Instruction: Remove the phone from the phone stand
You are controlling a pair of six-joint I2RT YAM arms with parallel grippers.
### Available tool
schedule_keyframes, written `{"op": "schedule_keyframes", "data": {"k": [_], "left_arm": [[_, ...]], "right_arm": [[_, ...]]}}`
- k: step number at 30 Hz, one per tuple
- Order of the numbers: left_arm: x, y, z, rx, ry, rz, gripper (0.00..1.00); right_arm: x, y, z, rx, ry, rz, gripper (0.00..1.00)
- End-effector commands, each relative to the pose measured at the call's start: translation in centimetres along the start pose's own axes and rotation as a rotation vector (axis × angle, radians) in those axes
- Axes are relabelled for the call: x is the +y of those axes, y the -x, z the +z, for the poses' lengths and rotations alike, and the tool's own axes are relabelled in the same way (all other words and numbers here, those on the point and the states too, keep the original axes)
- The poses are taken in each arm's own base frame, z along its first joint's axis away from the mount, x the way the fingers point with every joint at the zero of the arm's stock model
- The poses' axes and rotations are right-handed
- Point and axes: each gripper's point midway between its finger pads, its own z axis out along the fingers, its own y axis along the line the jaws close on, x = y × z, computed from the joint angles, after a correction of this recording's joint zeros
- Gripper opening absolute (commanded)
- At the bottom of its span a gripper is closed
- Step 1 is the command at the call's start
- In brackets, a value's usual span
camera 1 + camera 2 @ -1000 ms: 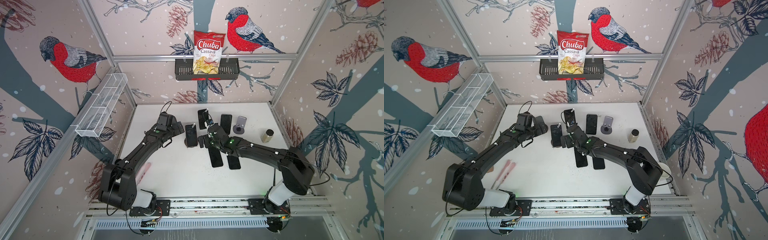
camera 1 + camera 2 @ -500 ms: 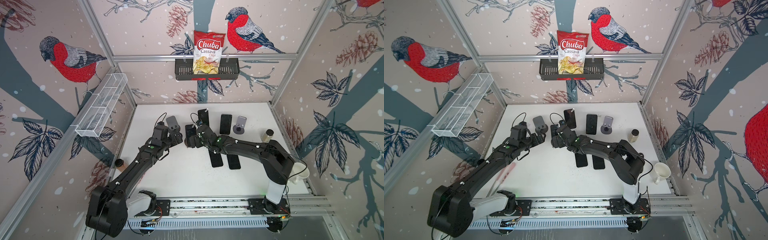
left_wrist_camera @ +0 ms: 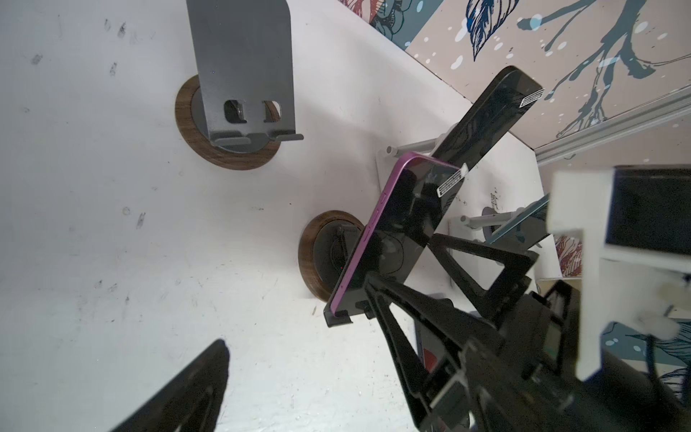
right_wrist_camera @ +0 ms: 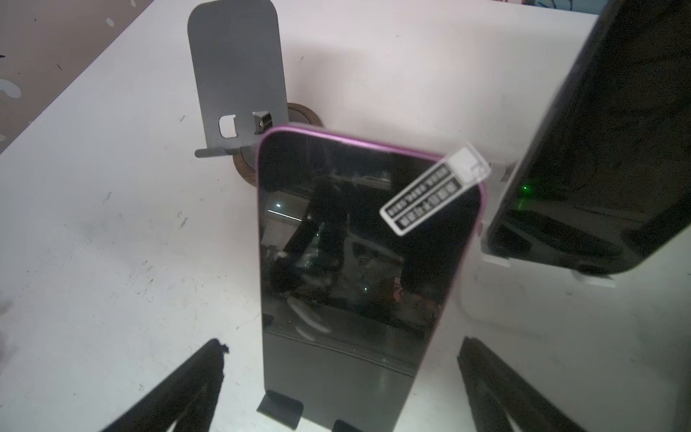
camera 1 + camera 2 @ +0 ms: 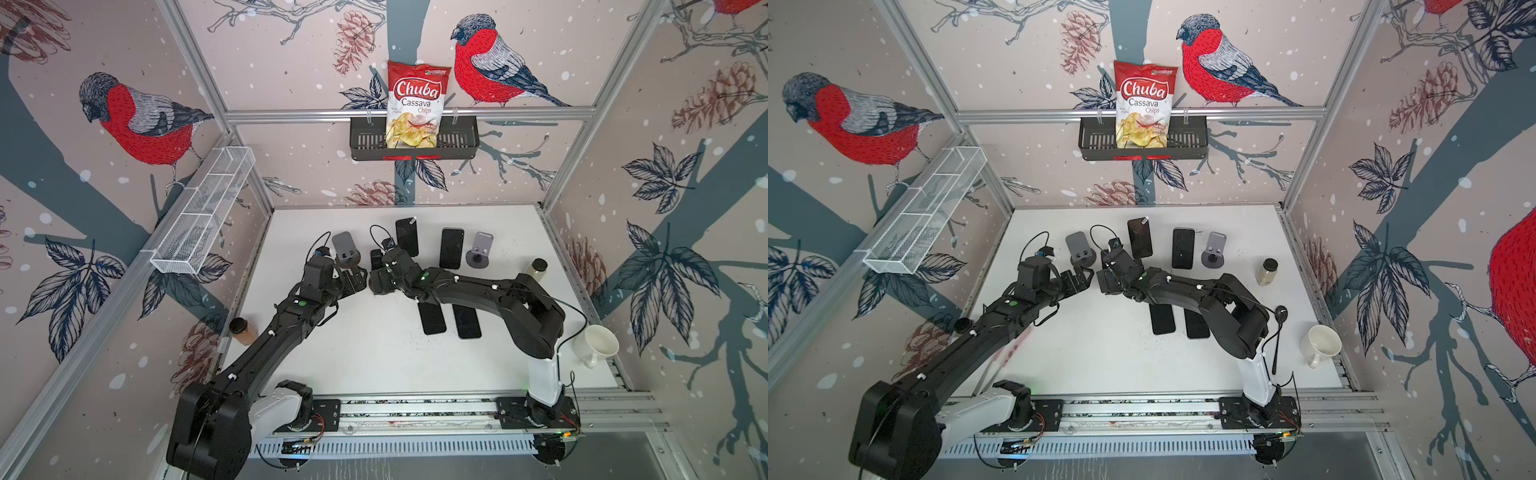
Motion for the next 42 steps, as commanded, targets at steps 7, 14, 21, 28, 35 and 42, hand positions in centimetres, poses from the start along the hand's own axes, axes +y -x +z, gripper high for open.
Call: {"op": "schedule_keyframes", "data": {"k": [7, 14, 21, 28, 35, 42], "left_arm": [[0.1, 0.9, -0.6, -0.074, -0.002, 0.035, 0.96], [0.2, 1.0, -0.6, -0.074, 0.004, 0.049, 0.96], [0.3, 0.9, -0.4, -0.068, 0.007, 0.046, 0.96], [0.4, 0.8, -0.3, -0.067, 0.01, 0.044, 0.96], [0.3, 0.9, -0.2, -0.066, 0.006, 0.041, 0.96], [0.7, 0.8, 0.1, -0.061, 0.021, 0.042, 0.96]], "right_arm": [[-0.8, 0.9, 0.9, -0.045, -0.076, 0.043, 0.99], [-0.7, 1.0, 1.7, -0.045, -0.081, 0.048, 1.0], [-0.5, 1.1, 2.0, -0.047, -0.082, 0.054, 0.97], [-0.6, 1.0, 2.0, -0.046, -0.087, 0.06, 0.93], [-0.7, 0.9, 2.0, -0.044, -0.091, 0.064, 0.87], [-0.7, 1.0, 1.9, -0.048, -0.091, 0.062, 0.8]]}}
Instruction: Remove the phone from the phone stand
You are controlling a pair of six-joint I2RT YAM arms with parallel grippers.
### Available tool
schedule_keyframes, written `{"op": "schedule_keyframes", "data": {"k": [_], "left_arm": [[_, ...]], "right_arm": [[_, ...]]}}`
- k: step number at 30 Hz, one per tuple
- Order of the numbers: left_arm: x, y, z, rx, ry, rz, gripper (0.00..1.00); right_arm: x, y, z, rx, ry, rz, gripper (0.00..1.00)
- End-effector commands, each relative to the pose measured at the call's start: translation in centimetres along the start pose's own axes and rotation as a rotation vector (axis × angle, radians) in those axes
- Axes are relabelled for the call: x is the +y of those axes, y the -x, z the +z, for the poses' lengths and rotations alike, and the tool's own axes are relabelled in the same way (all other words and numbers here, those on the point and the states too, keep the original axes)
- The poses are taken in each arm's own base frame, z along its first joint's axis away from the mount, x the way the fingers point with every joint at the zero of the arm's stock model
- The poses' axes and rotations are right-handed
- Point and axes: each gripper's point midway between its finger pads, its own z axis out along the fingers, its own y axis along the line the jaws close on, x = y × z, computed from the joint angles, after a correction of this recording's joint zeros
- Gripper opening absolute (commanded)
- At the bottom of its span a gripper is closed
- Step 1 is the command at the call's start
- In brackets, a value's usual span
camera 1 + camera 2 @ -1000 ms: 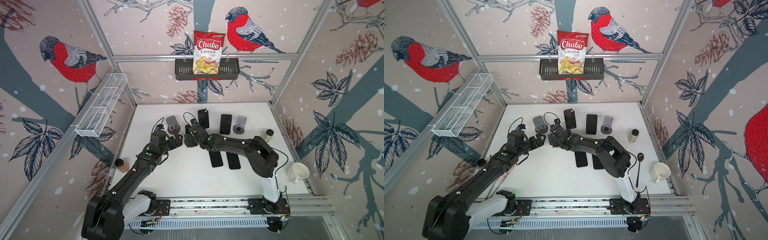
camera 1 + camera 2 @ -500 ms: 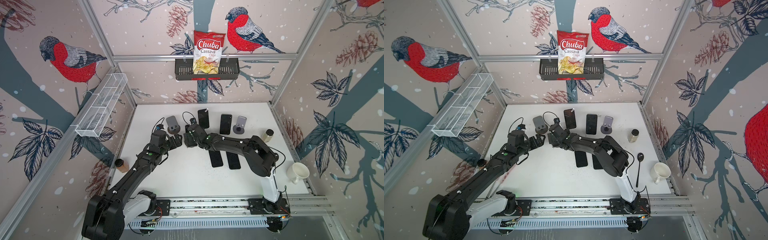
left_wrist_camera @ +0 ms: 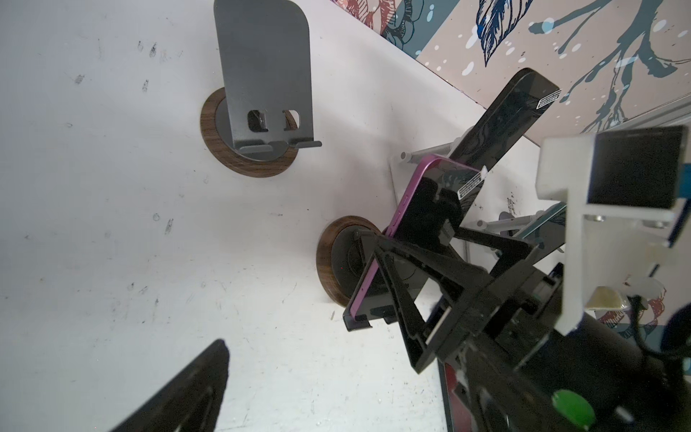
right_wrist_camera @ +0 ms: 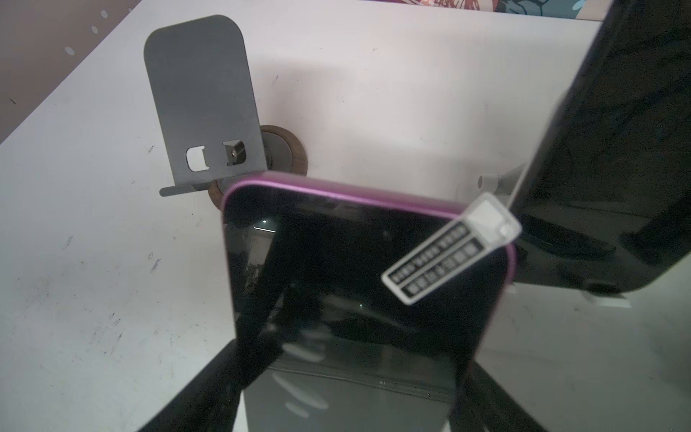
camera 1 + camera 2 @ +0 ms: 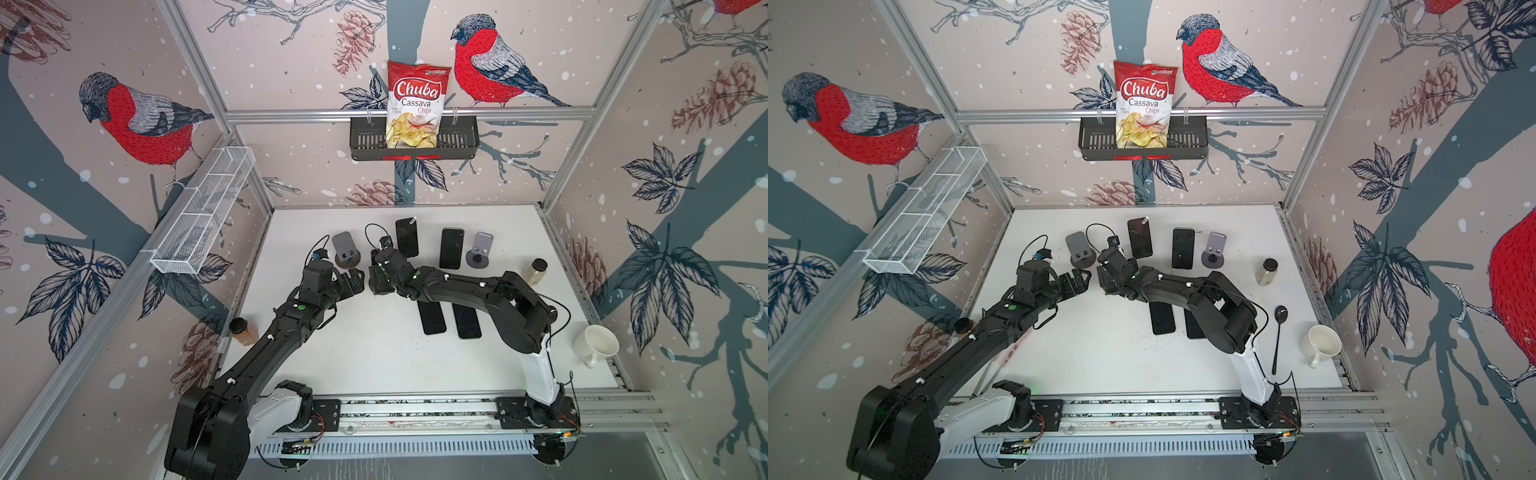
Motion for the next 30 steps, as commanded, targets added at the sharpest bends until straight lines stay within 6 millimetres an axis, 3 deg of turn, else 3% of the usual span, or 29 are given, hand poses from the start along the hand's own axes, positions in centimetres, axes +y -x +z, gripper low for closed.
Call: {"op": "schedule_keyframes", "data": {"k": [1, 9, 30], "left_arm": [[-0.6, 1.0, 0.0, -0.039, -0.022, 0.015, 0.96], [-0.1, 0.9, 0.0, -0.036, -0.008, 0.02, 0.96], [0.2, 0.5, 0.4, -0.016, -0.001, 0.017, 0.96]], "right_arm": [[-0.2, 0.6, 0.0, -0.024, -0.017, 0.013, 0.78], [0.0, 1.2, -0.4, -0.04, -0.006, 0.015, 0.69], [0.4, 4.3, -3.1, -0.105, 0.021, 0.029, 0.68]]}}
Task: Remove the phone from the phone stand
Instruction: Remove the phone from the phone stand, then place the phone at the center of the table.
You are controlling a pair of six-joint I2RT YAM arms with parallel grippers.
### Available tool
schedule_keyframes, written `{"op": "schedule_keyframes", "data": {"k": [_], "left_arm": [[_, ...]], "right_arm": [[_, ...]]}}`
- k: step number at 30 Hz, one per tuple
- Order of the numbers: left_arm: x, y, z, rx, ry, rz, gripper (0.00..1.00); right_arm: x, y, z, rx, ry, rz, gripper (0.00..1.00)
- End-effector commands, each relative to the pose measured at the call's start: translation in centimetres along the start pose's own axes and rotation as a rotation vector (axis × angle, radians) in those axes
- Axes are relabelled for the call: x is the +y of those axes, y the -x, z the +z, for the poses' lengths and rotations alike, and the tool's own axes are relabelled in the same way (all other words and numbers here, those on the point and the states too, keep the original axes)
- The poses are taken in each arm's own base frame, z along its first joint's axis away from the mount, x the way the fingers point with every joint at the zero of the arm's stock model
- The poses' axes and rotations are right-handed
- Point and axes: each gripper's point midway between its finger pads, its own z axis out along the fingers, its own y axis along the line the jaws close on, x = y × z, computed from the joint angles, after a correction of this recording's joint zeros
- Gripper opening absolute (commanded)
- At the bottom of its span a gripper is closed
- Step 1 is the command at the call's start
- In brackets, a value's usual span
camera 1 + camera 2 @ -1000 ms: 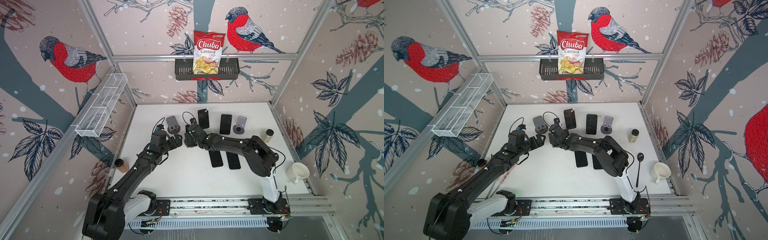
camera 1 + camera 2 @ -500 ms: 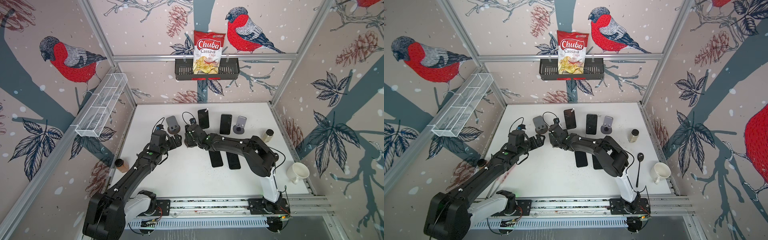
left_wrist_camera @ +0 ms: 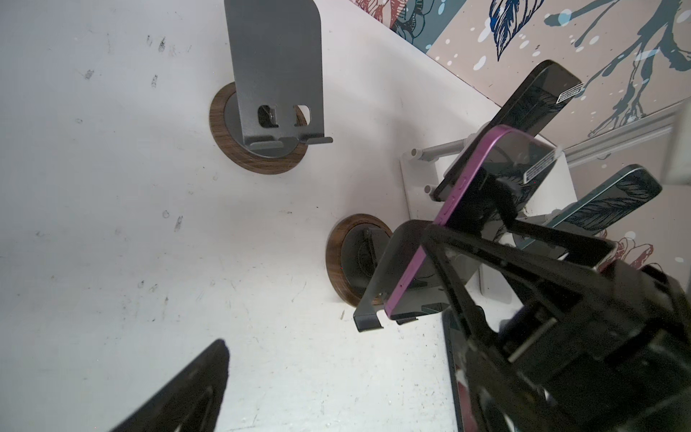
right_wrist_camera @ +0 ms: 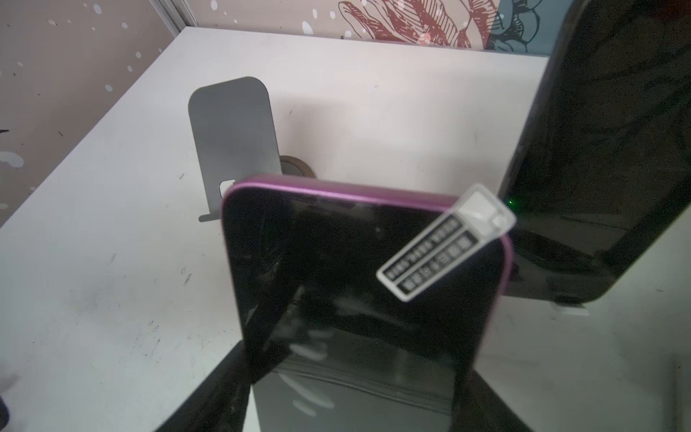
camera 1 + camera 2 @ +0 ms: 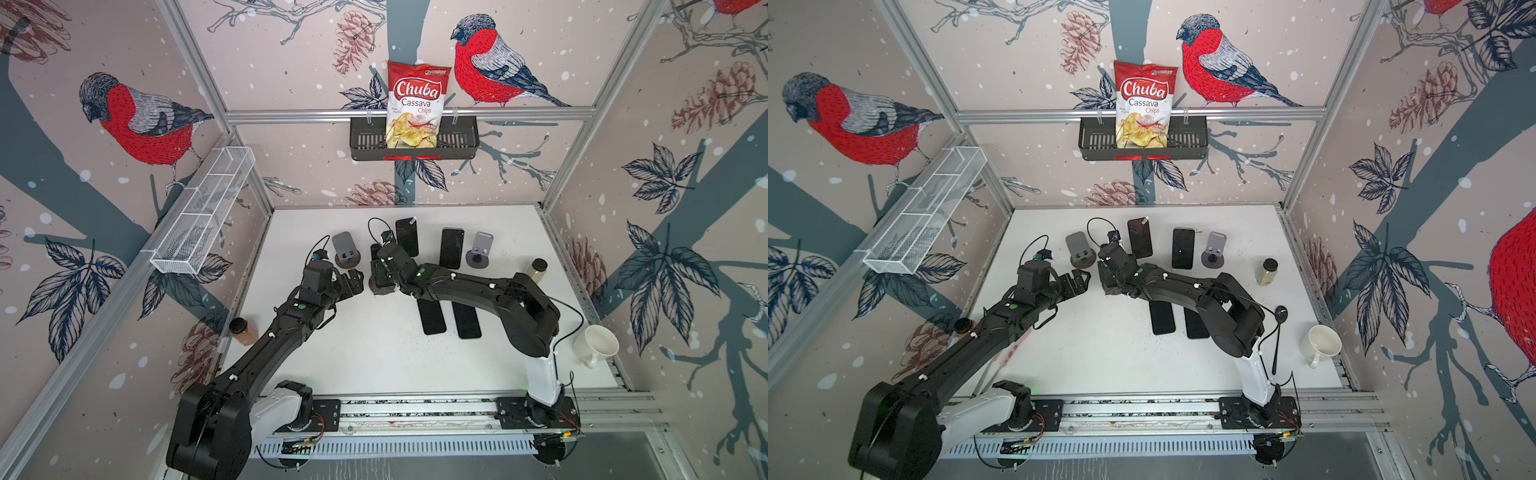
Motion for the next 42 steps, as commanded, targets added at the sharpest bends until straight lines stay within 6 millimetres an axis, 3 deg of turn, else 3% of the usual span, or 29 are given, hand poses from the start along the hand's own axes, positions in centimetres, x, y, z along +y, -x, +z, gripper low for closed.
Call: {"op": "schedule_keyframes", "data": {"k": [1, 13, 18, 23, 31, 42], "left_arm": [[-0.4, 0.6, 0.1, -0.025, -0.019, 0.013, 0.96], [-0.3, 0.6, 0.2, -0.023, -0.012, 0.014, 0.96], [-0.4, 0.4, 0.3, -0.015, -0.017, 0.015, 0.96], [-0.4, 0.4, 0.3, -0.013, -0.018, 0.011, 0.96], [0.0, 0.0, 0.4, 0.005, -0.003, 0.007, 0.96], [0.6, -0.7, 0.5, 0.032, 0.027, 0.001, 0.96]], "right_arm": [[0.1, 1.7, -0.9, -0.054, -0.002, 0.011, 0.68], [-0.3, 2.3, -3.6, -0.049, 0.016, 0.009, 0.67], [-0.3, 1.6, -5.3, -0.018, 0.052, 0.006, 0.67], [-0.6, -0.1, -6.9, 0.031, 0.085, 0.006, 0.67], [-1.2, -4.6, -8.8, 0.162, 0.113, -0.012, 0.67], [-1.3, -9.9, -9.7, 0.325, 0.157, 0.001, 0.66]]}}
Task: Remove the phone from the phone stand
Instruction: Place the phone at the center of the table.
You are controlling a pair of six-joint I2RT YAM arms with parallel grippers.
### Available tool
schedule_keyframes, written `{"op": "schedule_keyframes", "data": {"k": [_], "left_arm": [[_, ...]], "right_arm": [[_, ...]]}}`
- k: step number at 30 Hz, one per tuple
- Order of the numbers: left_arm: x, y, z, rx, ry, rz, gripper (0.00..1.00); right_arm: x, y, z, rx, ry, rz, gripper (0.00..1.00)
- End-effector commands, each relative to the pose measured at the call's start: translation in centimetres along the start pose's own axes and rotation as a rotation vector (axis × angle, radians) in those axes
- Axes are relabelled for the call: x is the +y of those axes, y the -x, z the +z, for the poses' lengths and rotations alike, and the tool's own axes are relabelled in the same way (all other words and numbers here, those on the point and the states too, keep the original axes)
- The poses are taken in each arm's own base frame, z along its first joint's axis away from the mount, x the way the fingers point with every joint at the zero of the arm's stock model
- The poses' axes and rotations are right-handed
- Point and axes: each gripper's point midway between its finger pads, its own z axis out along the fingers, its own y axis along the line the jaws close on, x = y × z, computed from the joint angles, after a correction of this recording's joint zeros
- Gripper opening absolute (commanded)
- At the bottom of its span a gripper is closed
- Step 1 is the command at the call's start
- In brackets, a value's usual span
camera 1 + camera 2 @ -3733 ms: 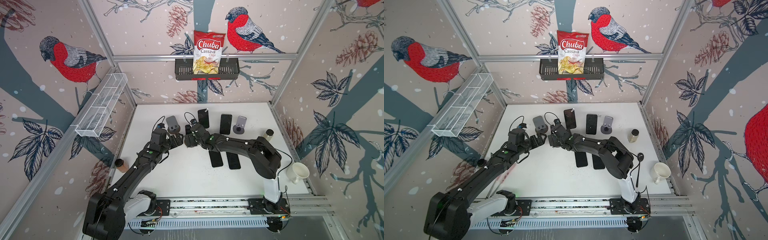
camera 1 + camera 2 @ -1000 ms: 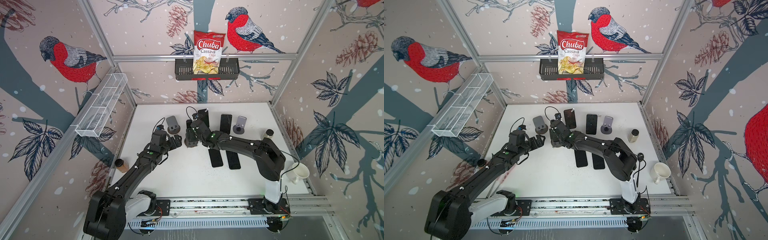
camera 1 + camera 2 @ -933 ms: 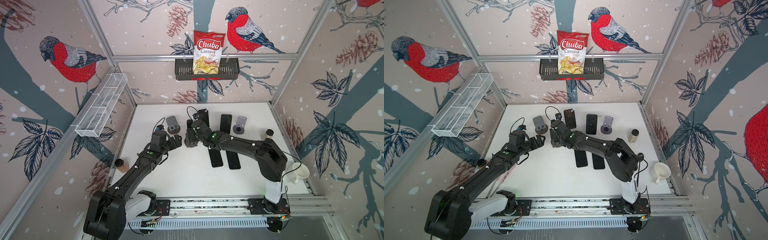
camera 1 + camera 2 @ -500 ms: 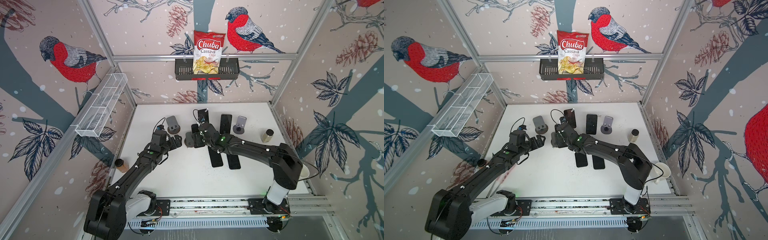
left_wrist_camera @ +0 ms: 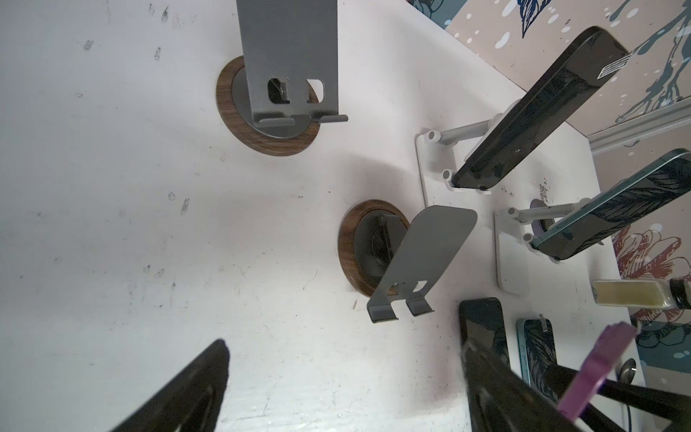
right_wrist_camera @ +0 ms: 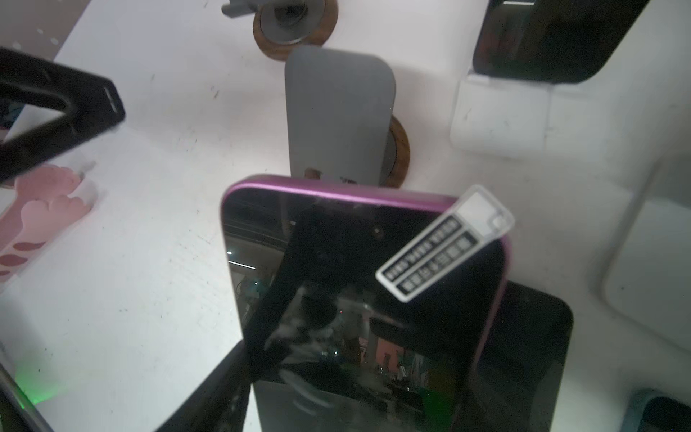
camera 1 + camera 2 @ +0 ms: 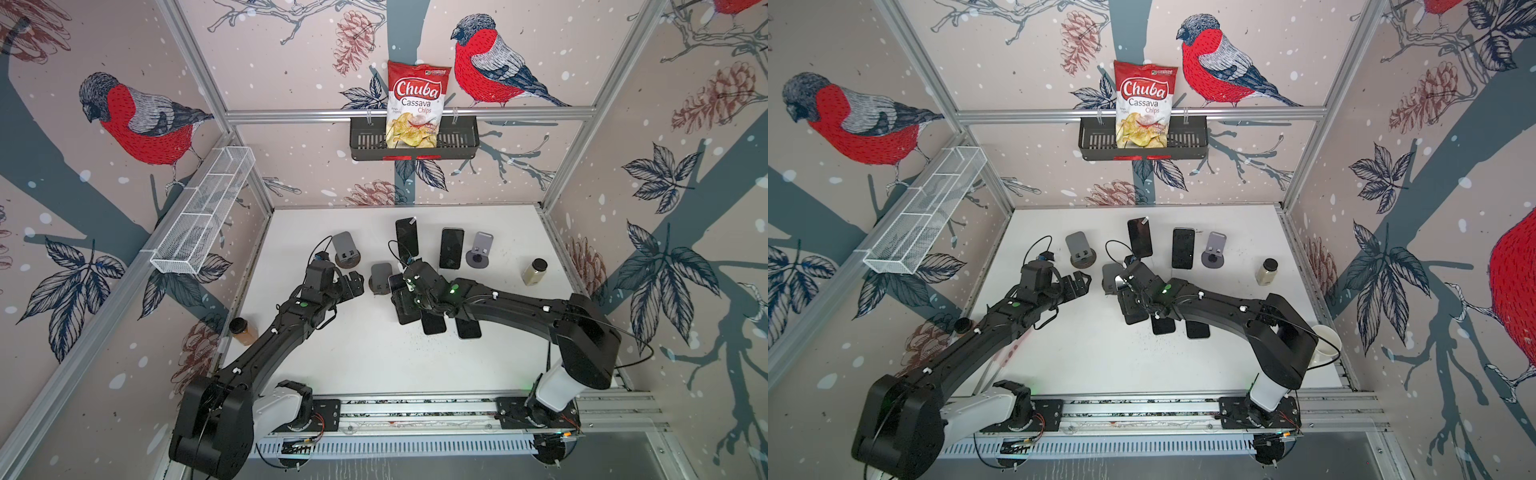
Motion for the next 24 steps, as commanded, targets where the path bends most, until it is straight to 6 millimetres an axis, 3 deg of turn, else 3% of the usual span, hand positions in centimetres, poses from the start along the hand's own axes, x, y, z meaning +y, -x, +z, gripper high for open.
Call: {"op": "schedule_keyframes", "data": {"k": [1, 24], "left_arm": [[-0.2, 0.4, -0.1, -0.016, -0.005, 0.002, 0.96], [-0.3, 0.1, 0.2, -0.017, -0.016, -0.003, 0.96]], "right_arm": [[0.4, -1.2, 0.2, 0.035, 0.031, 0.035, 0.67], [0.6, -5.1, 3.7, 0.195, 0.073, 0.116, 0.67]]}}
